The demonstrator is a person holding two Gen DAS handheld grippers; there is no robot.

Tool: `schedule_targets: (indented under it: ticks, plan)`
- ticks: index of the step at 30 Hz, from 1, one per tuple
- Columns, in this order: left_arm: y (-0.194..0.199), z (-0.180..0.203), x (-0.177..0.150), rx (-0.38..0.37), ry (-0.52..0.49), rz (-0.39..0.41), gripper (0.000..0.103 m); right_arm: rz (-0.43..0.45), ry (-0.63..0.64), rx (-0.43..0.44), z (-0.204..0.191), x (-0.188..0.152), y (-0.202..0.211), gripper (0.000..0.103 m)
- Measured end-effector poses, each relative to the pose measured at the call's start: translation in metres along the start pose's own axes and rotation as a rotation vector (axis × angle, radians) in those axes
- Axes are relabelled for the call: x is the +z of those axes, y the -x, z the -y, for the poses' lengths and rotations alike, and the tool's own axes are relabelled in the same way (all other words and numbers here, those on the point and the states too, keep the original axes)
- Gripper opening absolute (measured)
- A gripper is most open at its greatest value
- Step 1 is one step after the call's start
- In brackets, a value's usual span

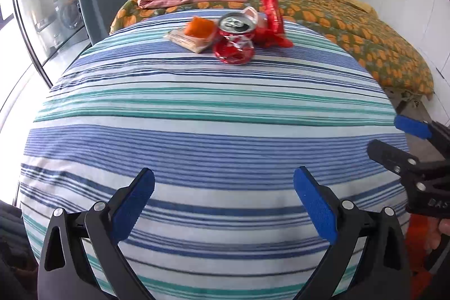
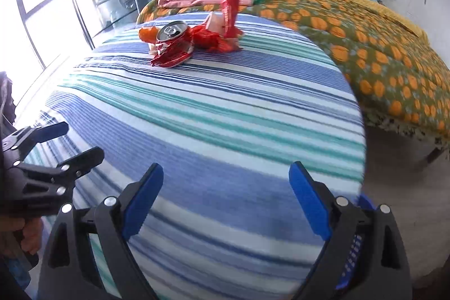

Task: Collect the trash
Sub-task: 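Grasp the crushed red soda can with the left tool, then hold the soda can in the left tool while the right tool reaches the red tube wrapper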

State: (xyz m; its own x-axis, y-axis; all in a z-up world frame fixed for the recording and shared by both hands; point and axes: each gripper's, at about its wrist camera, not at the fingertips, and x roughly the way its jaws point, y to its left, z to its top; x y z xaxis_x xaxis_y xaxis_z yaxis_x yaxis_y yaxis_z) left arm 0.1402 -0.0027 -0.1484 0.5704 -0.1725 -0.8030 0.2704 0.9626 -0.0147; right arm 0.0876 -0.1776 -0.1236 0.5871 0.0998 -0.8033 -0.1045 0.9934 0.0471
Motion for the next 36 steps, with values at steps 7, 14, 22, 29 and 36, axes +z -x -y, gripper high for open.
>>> schedule_targets:
  ticks: [7,14,22,29,36]
  plan:
    - [-0.021,-0.024,0.042,-0.05,-0.024,0.027,0.098,-0.037,0.065,-0.027,-0.025,0.023,-0.042,0.088]
    - [-0.076,-0.012,0.105,-0.129,-0.073,0.006,0.098,-0.036,0.044,-0.014,-0.018,0.02,-0.055,0.092]
    - [-0.123,0.014,0.136,-0.097,-0.082,-0.041,0.098,-0.033,0.044,-0.01,-0.018,0.017,-0.054,0.094]
    - [-0.134,0.021,0.143,-0.049,-0.084,-0.034,0.084,-0.028,0.045,-0.007,-0.018,0.015,-0.053,0.094]
    - [-0.109,0.009,0.128,-0.08,-0.039,-0.034,0.06,-0.028,0.042,-0.002,-0.019,0.014,-0.052,0.094]
